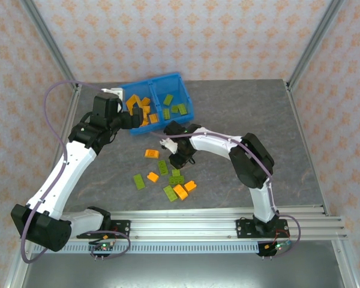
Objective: Sort the legos into containers by color
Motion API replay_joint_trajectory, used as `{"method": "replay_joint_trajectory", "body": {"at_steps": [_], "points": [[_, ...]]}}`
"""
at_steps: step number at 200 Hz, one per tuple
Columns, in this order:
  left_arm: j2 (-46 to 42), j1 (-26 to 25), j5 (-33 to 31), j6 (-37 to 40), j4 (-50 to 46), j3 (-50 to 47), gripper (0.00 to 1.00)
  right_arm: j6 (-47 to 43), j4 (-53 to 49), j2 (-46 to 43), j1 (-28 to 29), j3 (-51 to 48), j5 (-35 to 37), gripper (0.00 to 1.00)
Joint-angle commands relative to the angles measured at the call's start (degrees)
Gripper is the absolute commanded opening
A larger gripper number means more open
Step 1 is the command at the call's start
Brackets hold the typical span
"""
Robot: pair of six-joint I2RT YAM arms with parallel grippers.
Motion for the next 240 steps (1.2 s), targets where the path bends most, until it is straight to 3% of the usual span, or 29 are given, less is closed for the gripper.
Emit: {"method": "replay_joint_trajectory", "body": {"at_steps": [1, 58, 90, 126, 193, 240], "points": [[-0.3, 0.3, -1.0, -0.2, 0.4, -0.8, 1.0, 0.6, -1.2, -0.1, 0.0, 1.3, 2.3, 0.19], [-3.3, 0.3, 0.5, -0.1, 2.8, -2.8, 1.0, 7.5, 8.0, -12.8, -2.3, -0.2, 3.3, 0.17], [-4.2, 0.3, 1.2, -0.1, 2.6, -3.2, 1.0, 12.3, 14.5, -14.2, -5.1, 4.5, 4.9, 0.2], [-4.6, 0.3, 0.5, 0.0, 1.2, -3.6, 1.0, 17.0, 13.4, -3.6, -8.3, 19.1, 9.3, 0.21], [-5.4, 0.3, 0.2, 0.9, -0.9, -3.5, 1.0, 23.3, 6.6, 20.3, -11.2, 47.2, 10.8, 0.2], [-6.9, 0.3, 0.4, 0.6, -1.1, -4.9, 1.0, 27.3, 5.9, 27.5, -11.7, 54.4, 10.4, 0.27]]}}
